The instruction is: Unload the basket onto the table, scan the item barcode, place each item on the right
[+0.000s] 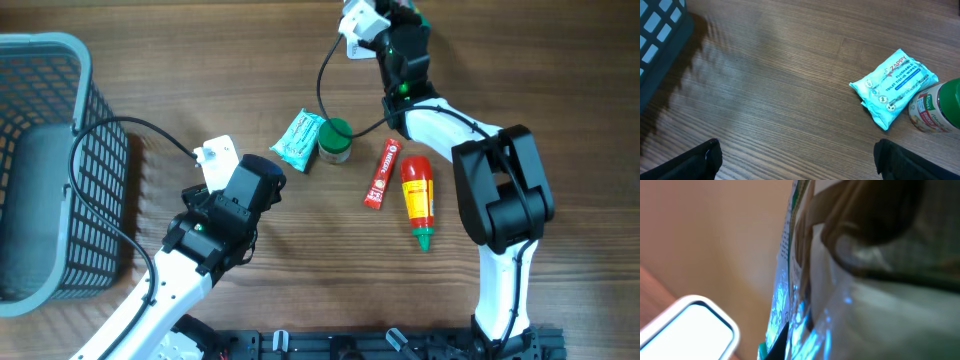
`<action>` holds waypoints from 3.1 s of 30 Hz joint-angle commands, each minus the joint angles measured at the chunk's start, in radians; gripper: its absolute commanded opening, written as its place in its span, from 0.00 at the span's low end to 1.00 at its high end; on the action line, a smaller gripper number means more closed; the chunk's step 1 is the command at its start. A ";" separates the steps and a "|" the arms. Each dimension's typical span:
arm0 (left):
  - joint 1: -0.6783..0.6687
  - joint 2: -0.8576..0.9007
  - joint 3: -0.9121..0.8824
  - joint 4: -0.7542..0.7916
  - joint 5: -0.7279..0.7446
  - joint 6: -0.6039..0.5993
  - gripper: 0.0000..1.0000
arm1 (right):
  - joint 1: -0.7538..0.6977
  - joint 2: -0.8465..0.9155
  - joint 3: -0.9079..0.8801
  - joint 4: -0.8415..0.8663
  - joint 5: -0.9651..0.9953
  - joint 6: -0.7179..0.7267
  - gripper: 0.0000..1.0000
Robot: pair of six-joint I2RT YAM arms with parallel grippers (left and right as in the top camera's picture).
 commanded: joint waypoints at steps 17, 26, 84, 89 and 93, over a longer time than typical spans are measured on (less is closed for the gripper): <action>-0.003 0.001 0.000 -0.001 -0.024 0.008 1.00 | -0.687 -0.167 0.029 -0.782 0.256 0.376 0.04; -0.003 0.001 0.000 -0.001 -0.024 0.008 1.00 | -0.927 -0.165 0.028 -0.932 0.138 0.625 0.06; -0.003 0.001 0.000 -0.001 -0.024 0.008 1.00 | -0.031 -0.506 -0.474 -1.378 -0.213 1.155 1.00; -0.003 0.001 0.000 -0.001 -0.024 0.008 1.00 | -0.031 -0.443 -0.474 -1.331 -0.293 1.188 0.98; -0.003 0.001 0.000 -0.001 -0.024 0.008 1.00 | -0.037 -0.440 -0.465 -1.328 -0.284 1.366 0.86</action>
